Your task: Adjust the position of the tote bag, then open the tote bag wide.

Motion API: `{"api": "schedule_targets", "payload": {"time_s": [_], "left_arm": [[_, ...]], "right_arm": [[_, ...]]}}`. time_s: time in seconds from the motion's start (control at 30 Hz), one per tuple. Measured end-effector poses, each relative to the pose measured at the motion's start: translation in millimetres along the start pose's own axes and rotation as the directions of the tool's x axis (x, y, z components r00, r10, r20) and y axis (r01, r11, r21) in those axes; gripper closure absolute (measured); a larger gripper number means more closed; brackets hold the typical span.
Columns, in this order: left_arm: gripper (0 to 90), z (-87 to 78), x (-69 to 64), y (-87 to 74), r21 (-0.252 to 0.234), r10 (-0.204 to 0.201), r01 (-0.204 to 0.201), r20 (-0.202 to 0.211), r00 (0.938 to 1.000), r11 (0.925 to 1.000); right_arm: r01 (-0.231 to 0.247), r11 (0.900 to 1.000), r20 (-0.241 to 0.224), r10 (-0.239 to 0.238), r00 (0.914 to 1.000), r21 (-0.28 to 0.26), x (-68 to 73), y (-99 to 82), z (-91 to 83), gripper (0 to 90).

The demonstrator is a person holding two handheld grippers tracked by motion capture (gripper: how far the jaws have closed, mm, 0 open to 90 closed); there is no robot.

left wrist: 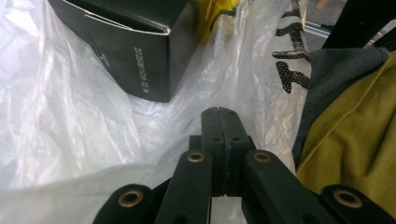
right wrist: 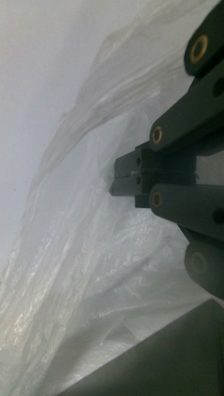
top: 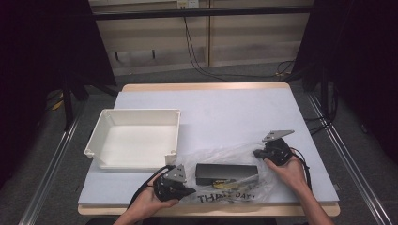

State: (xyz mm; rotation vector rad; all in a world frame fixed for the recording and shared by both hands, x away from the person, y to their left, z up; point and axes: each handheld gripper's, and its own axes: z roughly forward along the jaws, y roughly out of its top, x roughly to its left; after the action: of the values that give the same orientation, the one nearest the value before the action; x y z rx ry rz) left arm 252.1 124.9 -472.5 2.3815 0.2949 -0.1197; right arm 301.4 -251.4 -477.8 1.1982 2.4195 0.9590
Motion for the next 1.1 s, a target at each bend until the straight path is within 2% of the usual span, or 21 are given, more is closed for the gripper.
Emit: {"api": "schedule_targets", "payload": {"time_s": [0.1, 0.23, 0.27, 0.3, 0.37, 0.43, 0.47, 0.53, 0.57, 0.6, 0.67, 0.73, 0.77, 0.8, 0.87, 0.97, 1.0, 1.07, 1.1], "left_arm": [[90.0, 0.3, 0.1, 0.7, 0.003, -0.004, 0.004, -0.005, 1.0, 1.0], [90.0, 0.9, -0.5, 1.9, -0.011, -0.014, 0.013, -0.009, 0.9999, 0.9999], [90.0, -0.9, 0.2, 2.8, -0.006, -0.009, 0.009, 0.003, 1.0, 0.9999], [90.0, -1.5, 0.0, 3.3, -0.013, -0.006, 0.006, -0.004, 1.0, 0.9999], [90.0, -2.7, -1.0, 4.0, -0.034, -0.013, 0.013, -0.013, 0.9998, 0.9994], [90.0, -4.4, 0.4, 4.6, -0.056, -0.017, 0.017, 0.0, 0.9999, 0.9983], [90.0, -6.6, 0.7, 5.5, -0.048, -0.017, 0.017, -0.009, 0.9998, 0.9987], [90.0, -8.6, 0.8, 6.5, -0.09, -0.033, 0.032, -0.006, 0.9994, 0.9954], [89.8, -12.3, 1.1, 8.0, -0.081, -0.031, 0.03, -0.01, 0.9995, 0.9963], [88.9, -12.9, 1.1, 8.3, -0.119, -0.038, 0.037, -0.011, 0.9992, 0.9922], [87.8, -16.6, 1.5, 10.3, -0.148, -0.05, 0.048, -0.007, 0.9987, 0.9879], [87.6, -20.3, 2.7, 12.7, -0.156, -0.045, 0.044, -0.005, 0.999, 0.9868], [87.6, -21.3, 2.9, 14.1, -0.175, -0.047, 0.046, -0.004, 0.9989, 0.9836], [87.2, -23.4, 3.7, 15.2, -0.172, -0.042, 0.039, -0.014, 0.999, 0.9843], [86.6, -26.7, 4.8, 17.5, -0.206, -0.054, 0.052, -0.005, 0.9985, 0.9772], [84.5, -31.6, 6.9, 21.1, -0.208, -0.048, 0.043, -0.021, 0.9986, 0.9773], [83.1, -33.1, 7.6, 22.2, -0.214, -0.047, 0.04, -0.026, 0.9986, 0.9761], [80.9, -35.9, 8.5, 24.3, -0.242, -0.058, 0.051, -0.02, 0.9981, 0.969], [79.9, -38.5, 9.4, 25.7, -0.239, -0.052, 0.043, -0.033, 0.9981, 0.97]], "right_arm": [[0.002, 1.0, 0.02, -0.002, 0.9998, 0.001, 1.0, -0.2, -0.4, 90.0], [0.001, 1.0, 0.012, -0.001, 0.9999, -0.007, 1.5, -1.3, -0.9, 90.0], [0.006, 0.9998, -0.005, -0.006, 1.0, -0.019, 1.8, -1.7, -1.4, 90.0], [-0.002, 0.9994, -0.026, 0.001, 0.9997, -0.034, 2.6, -1.8, -3.6, 90.0], [0.004, 0.9983, -0.034, -0.006, 0.9994, -0.057, 4.2, -0.5, -6.5, 90.0], [0.01, 0.9972, -0.042, -0.013, 0.999, -0.075, 5.6, 0.6, -9.9, 90.0], [0.008, 0.9965, -0.055, -0.013, 0.9984, -0.083, 6.1, 0.6, -11.8, 90.0], [0.009, 0.9951, -0.057, -0.014, 0.9983, -0.099, 8.1, 0.4, -15.6, 90.0], [0.006, 0.9942, -0.067, -0.013, 0.9977, -0.107, 8.8, 0.1, -18.0, 90.0], [0.001, 0.9934, -0.073, -0.01, 0.9973, -0.114, 9.8, -0.4, -20.6, 90.0], [0.013, 0.9922, -0.082, -0.023, 0.9963, -0.124, 12.1, -1.7, -25.7, 90.0], [0.012, 0.9897, -0.084, -0.024, 0.9962, -0.143, 14.7, -3.5, -30.8, 90.0], [0.009, 0.9884, -0.085, -0.022, 0.9962, -0.152, 15.4, -4.3, -33.3, 88.9], [0.001, 0.9863, -0.089, -0.016, 0.9959, -0.165, 16.6, -5.2, -36.5, 87.4], [0.004, 0.9829, -0.093, -0.022, 0.9954, -0.184, 18.6, -6.6, -41.7, 87.1], [0.004, 0.9787, -0.101, -0.025, 0.9945, -0.205, 23.0, -8.9, -48.1, 86.4], [0.001, 0.9776, -0.103, -0.023, 0.9944, -0.21, 23.7, -9.6, -49.3, 85.5], [-0.003, 0.9753, -0.105, -0.02, 0.9943, -0.221, 25.0, -11.3, -52.6, 84.5], [-0.012, 0.9737, -0.109, -0.013, 0.9939, -0.227, 25.2, -12.1, -54.2, 83.3]]}}
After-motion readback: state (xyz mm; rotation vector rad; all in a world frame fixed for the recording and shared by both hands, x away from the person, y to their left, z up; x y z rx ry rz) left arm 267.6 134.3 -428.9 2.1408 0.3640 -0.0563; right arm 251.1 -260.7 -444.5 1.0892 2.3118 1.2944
